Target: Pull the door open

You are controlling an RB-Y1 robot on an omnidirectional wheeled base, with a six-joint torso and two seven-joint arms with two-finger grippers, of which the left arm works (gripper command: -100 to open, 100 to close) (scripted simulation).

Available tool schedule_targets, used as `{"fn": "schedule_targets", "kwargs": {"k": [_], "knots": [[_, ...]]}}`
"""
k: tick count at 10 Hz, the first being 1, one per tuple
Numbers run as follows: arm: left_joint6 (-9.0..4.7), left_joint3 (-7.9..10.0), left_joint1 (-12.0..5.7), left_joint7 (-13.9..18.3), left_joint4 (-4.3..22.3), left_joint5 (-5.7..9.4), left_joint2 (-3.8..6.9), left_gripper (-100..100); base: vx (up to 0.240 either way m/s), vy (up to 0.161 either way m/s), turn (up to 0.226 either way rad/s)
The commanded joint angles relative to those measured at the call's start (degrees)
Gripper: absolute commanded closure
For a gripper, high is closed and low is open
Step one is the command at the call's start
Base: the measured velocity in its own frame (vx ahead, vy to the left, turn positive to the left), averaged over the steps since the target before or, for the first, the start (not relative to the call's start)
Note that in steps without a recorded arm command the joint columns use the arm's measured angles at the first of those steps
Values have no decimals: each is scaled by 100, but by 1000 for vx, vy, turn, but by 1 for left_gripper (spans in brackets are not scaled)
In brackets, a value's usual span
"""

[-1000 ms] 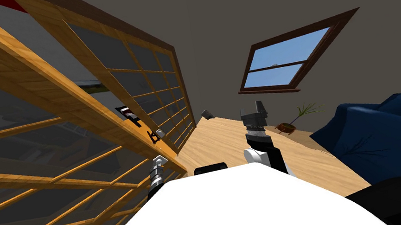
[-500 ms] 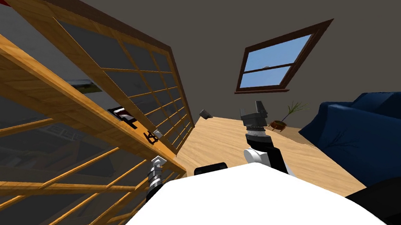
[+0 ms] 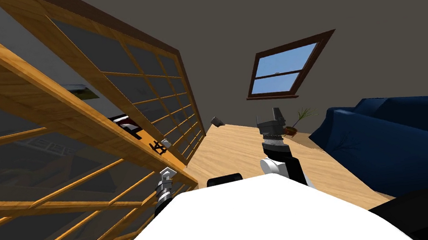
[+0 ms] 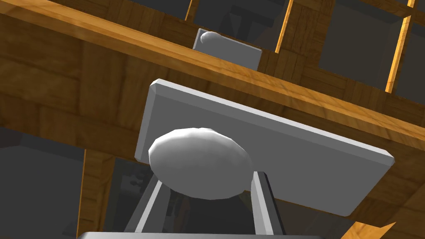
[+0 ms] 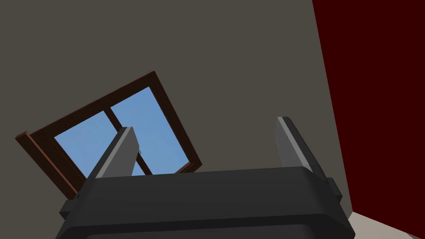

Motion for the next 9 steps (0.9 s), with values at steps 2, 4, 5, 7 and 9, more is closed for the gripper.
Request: {"fn": "schedule_targets", "kwargs": {"k": [2, 4, 5, 7, 9], "knots": [[-39, -13, -5, 325, 2, 89, 27, 100, -40, -9, -67], [-51, -24, -3, 564, 22, 166, 47, 100, -41, 0, -70], [-63, -35, -2, 802, 42, 243, 68, 100, -34, -1, -104], [-75, -46, -1, 1039, 62, 317, 88, 100, -57, -7, -89], [-86, -56, 1, 1276, 81, 390, 107, 100, -39, -12, -68]]}}
